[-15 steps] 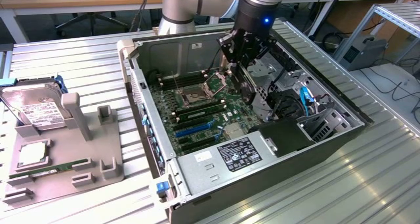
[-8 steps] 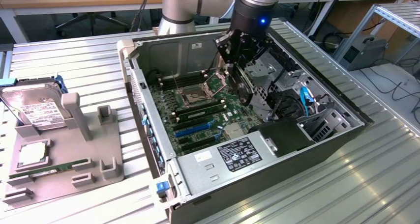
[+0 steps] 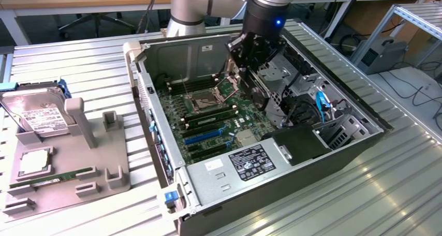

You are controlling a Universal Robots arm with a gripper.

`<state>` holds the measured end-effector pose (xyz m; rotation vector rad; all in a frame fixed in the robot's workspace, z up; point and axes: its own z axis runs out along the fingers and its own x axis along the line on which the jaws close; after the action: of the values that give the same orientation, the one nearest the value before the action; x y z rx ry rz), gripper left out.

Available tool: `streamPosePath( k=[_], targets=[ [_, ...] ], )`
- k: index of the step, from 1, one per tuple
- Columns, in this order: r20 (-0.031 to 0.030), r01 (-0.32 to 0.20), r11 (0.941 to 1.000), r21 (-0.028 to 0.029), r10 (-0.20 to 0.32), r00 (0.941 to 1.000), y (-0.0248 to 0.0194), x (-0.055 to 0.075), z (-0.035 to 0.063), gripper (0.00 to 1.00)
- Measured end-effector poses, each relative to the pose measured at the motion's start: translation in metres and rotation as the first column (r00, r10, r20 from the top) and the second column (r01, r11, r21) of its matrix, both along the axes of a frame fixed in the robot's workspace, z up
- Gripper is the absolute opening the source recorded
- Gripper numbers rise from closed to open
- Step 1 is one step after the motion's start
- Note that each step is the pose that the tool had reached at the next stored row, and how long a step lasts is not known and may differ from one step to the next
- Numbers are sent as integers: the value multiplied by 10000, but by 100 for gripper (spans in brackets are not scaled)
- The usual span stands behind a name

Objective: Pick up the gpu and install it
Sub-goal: 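Insert the gpu into the slot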

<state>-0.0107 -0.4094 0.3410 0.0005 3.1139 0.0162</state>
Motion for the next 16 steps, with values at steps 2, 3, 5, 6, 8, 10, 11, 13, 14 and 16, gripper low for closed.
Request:
streamPosePath(
  k=[2, 3, 5, 6, 8, 10, 11, 13, 14, 16],
  targets=[
    [0, -504, 9987, -1, 504, 9987, 0, 0, -1, 27],
    [0, -671, 9977, -1, 671, 9977, 0, 0, -2, 27],
    [0, -1179, 9930, -1, 1179, 9930, 0, 0, -4, 27],
    [0, -1523, 9883, -1, 1523, 9883, 0, 0, -6, 27],
    [0, -1892, 9819, -1, 1892, 9819, 0, 0, -7, 27],
    [0, -2187, 9758, -1, 2187, 9758, 0, 0, -9, 27],
    [-1, -2321, 9727, -1, 2321, 9727, 0, 0, -9, 27],
    [-1, -2555, 9668, -1, 2555, 9668, 0, 0, -10, 27],
    [-1, -2660, 9640, -1, 2660, 9640, 0, 0, -11, 27],
    [0, -2883, 9575, -1, 2883, 9575, 0, 0, -12, 27]
  ],
)
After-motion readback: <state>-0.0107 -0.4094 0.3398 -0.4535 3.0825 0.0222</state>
